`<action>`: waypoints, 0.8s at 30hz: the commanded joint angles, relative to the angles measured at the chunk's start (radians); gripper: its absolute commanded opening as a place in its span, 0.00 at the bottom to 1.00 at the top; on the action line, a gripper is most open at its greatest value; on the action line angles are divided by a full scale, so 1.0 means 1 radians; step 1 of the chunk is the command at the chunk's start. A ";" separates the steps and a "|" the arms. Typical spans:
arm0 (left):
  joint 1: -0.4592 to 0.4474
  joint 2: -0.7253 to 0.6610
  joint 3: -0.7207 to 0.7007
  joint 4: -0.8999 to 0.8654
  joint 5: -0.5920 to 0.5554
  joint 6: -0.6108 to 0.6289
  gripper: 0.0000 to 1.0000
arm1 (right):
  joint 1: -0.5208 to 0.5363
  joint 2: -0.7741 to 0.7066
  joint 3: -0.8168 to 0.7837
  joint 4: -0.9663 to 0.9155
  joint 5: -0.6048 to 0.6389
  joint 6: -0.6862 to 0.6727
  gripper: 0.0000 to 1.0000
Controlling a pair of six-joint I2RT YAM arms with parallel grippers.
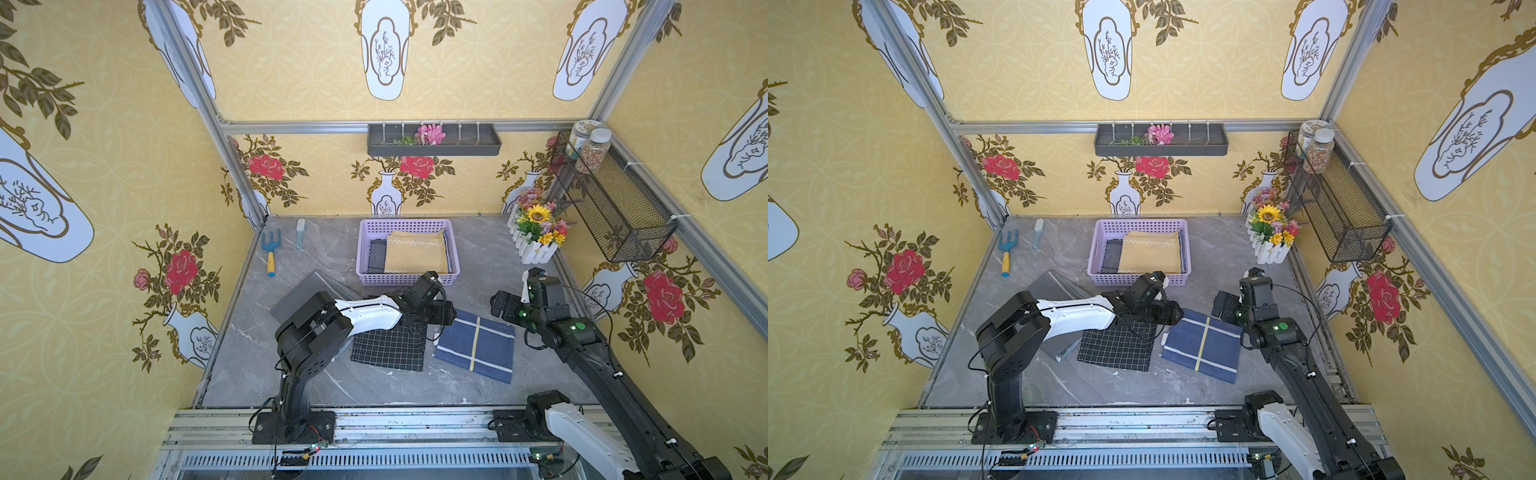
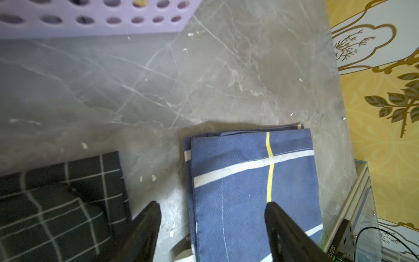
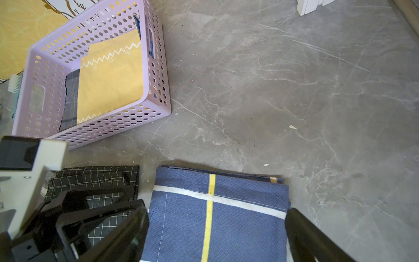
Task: Put the folded pillowcase in the basket
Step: Move the pillowcase to the center of the board.
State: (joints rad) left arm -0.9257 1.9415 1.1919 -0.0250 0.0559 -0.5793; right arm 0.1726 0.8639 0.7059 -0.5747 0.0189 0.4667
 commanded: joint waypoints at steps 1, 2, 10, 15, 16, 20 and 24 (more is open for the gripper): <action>-0.010 0.023 0.006 -0.036 0.004 0.011 0.73 | 0.001 0.001 -0.002 0.018 0.023 -0.007 0.97; -0.013 0.027 0.006 -0.035 0.006 0.009 0.71 | 0.001 0.001 -0.001 0.016 0.024 -0.007 0.97; -0.025 0.053 0.006 -0.036 0.034 0.003 0.61 | 0.001 0.004 0.005 0.012 0.038 -0.010 0.97; -0.034 0.077 0.013 -0.033 0.051 -0.001 0.55 | 0.001 0.003 0.003 0.009 0.044 -0.010 0.97; -0.038 0.083 0.018 -0.035 0.053 -0.003 0.54 | 0.001 0.003 0.004 0.007 0.044 -0.010 0.97; -0.042 0.101 0.020 -0.035 0.066 -0.019 0.46 | 0.001 0.004 0.003 0.009 0.044 -0.010 0.97; -0.045 0.111 0.020 -0.035 0.068 -0.026 0.30 | 0.001 0.006 -0.001 0.008 0.047 -0.009 0.97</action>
State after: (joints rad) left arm -0.9680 2.0346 1.2152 -0.0208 0.1085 -0.5926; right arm 0.1726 0.8680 0.7059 -0.5755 0.0536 0.4660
